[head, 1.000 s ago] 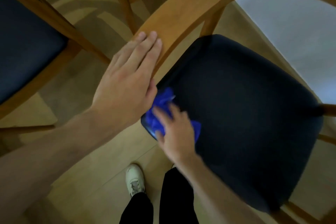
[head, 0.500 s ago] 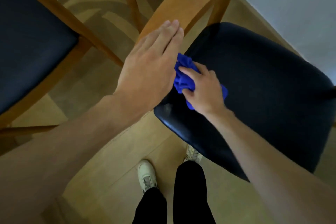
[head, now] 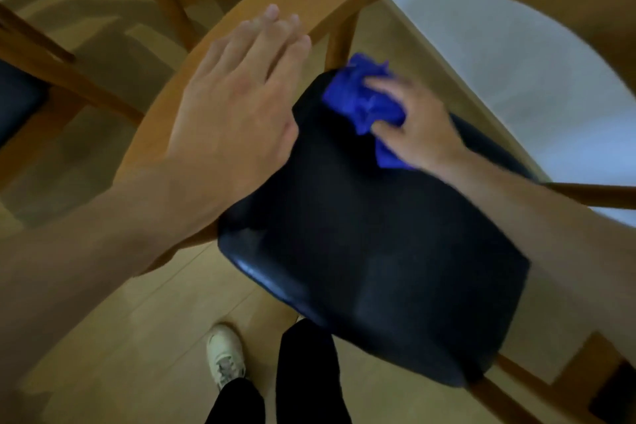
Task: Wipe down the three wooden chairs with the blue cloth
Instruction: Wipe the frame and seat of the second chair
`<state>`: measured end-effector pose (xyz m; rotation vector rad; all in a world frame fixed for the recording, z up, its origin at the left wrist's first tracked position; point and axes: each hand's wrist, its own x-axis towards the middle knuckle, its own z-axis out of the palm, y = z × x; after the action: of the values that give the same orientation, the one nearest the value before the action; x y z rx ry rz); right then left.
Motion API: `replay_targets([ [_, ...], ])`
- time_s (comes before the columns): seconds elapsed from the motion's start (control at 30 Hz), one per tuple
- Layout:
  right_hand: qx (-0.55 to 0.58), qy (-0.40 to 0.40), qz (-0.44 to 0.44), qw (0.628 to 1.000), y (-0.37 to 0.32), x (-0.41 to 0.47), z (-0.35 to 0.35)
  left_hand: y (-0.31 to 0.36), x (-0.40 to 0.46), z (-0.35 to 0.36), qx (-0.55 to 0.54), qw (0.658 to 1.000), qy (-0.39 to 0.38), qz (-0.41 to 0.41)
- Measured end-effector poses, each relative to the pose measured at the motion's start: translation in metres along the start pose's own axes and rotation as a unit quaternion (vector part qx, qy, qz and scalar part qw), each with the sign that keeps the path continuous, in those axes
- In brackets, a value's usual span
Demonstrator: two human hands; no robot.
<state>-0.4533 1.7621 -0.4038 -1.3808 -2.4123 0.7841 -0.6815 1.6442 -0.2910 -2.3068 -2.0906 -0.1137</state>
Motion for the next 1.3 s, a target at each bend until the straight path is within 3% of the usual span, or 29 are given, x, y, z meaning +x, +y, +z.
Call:
replay_targets([
  [0.1,-0.048,0.049,0.129,0.989,0.044,0.030,-0.007,-0.005,0.009,0.005,-0.011,1.000,-0.017,-0.020],
  [0.17,-0.056,0.051,0.145,0.986,0.036,0.009,0.020,-0.008,0.011,0.007,-0.015,0.999,-0.026,-0.023],
  [0.23,-0.035,0.025,0.095,0.995,-0.004,-0.045,0.059,-0.006,0.011,0.007,-0.011,0.999,-0.028,-0.014],
  [0.33,0.005,-0.115,-0.050,0.992,-0.073,-0.133,0.096,0.003,0.012,0.008,-0.011,0.999,-0.033,0.030],
  [0.43,0.057,-0.205,-0.134,0.968,-0.067,-0.133,0.087,0.019,0.007,0.019,-0.048,0.992,-0.044,0.109],
  [0.53,0.038,-0.116,-0.126,0.985,-0.027,-0.071,0.052,0.034,-0.005,0.043,-0.058,0.985,-0.103,0.123],
  [0.67,0.003,0.079,0.091,0.993,0.047,0.012,0.009,0.033,-0.023,0.066,-0.113,0.981,-0.150,0.052],
  [0.73,0.008,0.101,0.156,0.982,0.046,0.013,0.019,0.030,-0.029,0.069,-0.127,0.979,-0.148,0.059],
  [0.8,0.015,0.044,0.092,0.995,0.013,-0.020,0.050,0.026,-0.028,0.071,-0.135,0.980,-0.140,0.038],
  [0.87,0.038,-0.069,0.004,0.997,-0.033,-0.083,0.077,0.022,-0.024,0.072,-0.136,0.981,-0.142,-0.008],
  [0.93,0.052,-0.181,-0.056,0.980,-0.061,-0.139,0.084,0.019,-0.020,0.073,-0.131,0.981,-0.142,-0.023],
  [1.0,0.083,-0.230,-0.090,0.966,-0.059,-0.150,0.076,0.018,-0.018,0.074,-0.145,0.980,-0.138,-0.008],
  [1.1,0.099,-0.116,-0.064,0.986,-0.026,-0.095,0.046,0.015,-0.018,0.074,-0.164,0.978,-0.124,-0.019],
  [1.2,-0.012,0.049,0.011,0.999,0.037,-0.006,-0.005,0.012,-0.020,0.079,-0.187,0.975,-0.112,-0.038],
  [1.3,-0.046,0.051,0.111,0.991,0.081,0.042,-0.033,0.012,-0.022,0.084,-0.215,0.968,-0.111,-0.062],
])
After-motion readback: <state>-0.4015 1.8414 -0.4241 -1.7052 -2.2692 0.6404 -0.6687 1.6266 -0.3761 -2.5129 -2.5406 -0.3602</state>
